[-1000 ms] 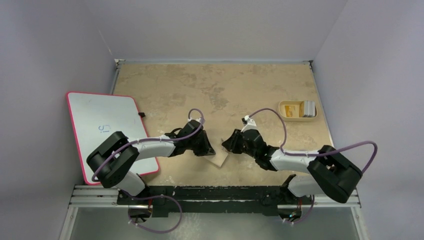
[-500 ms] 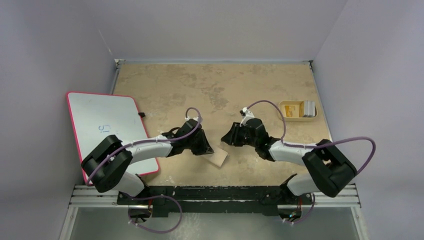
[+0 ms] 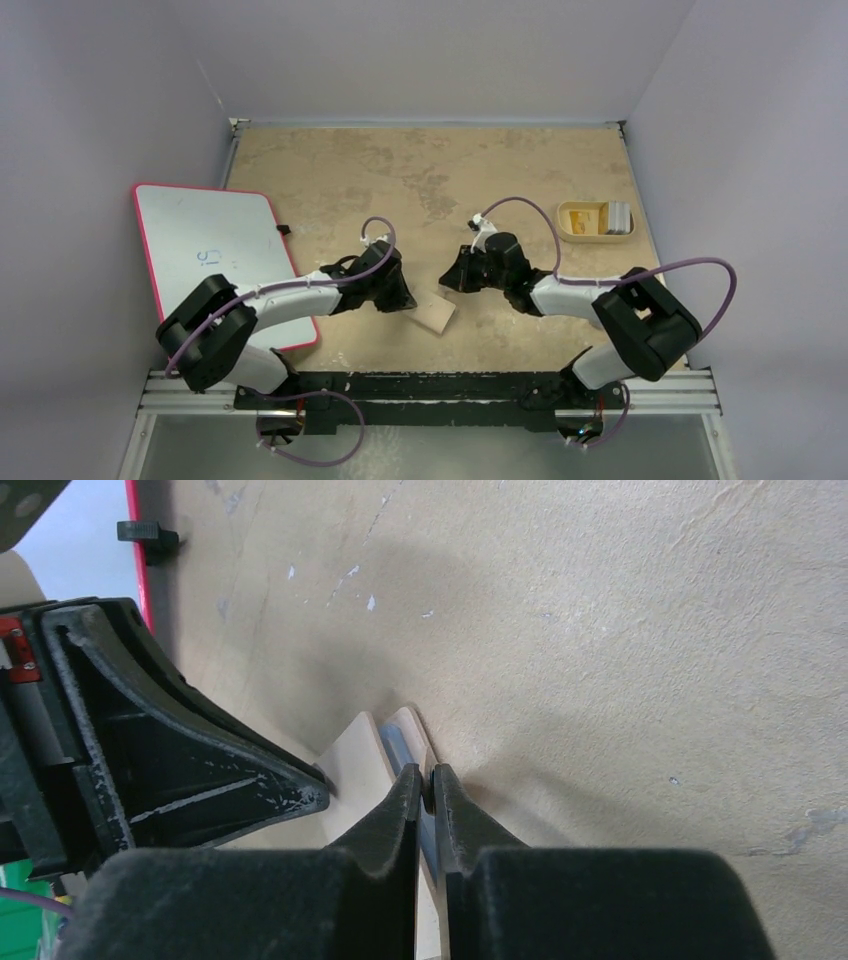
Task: Put the credit cards into the card holder
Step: Close the card holder at the center of the board.
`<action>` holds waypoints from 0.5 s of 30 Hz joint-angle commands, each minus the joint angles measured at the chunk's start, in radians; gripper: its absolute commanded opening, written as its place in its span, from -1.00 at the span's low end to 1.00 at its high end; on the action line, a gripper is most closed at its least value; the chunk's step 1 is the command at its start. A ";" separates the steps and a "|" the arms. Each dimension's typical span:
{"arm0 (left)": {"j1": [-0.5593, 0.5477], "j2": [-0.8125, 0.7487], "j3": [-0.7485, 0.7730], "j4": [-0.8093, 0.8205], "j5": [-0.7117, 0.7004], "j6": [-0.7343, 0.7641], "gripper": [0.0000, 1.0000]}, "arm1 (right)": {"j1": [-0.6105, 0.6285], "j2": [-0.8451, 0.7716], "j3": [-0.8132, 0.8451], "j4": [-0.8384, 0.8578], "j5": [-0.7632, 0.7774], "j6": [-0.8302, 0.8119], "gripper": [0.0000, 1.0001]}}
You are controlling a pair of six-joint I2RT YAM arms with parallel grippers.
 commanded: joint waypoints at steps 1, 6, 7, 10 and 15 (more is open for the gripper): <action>0.000 0.045 0.021 0.018 -0.019 0.005 -0.77 | 0.002 -0.036 0.043 -0.009 -0.030 -0.046 -0.87; 0.002 0.079 0.047 0.020 -0.031 0.020 -0.77 | 0.037 -0.040 0.052 -0.045 -0.053 -0.071 -0.85; 0.001 0.089 0.049 0.019 -0.032 0.022 -0.77 | 0.045 -0.038 0.053 -0.047 -0.061 -0.076 -0.85; 0.000 0.105 0.057 0.023 -0.036 0.024 -0.77 | 0.069 -0.016 0.061 -0.061 -0.085 -0.089 -0.81; 0.000 0.111 0.064 0.015 -0.044 0.031 -0.77 | 0.100 0.022 0.055 -0.084 -0.102 -0.100 -0.76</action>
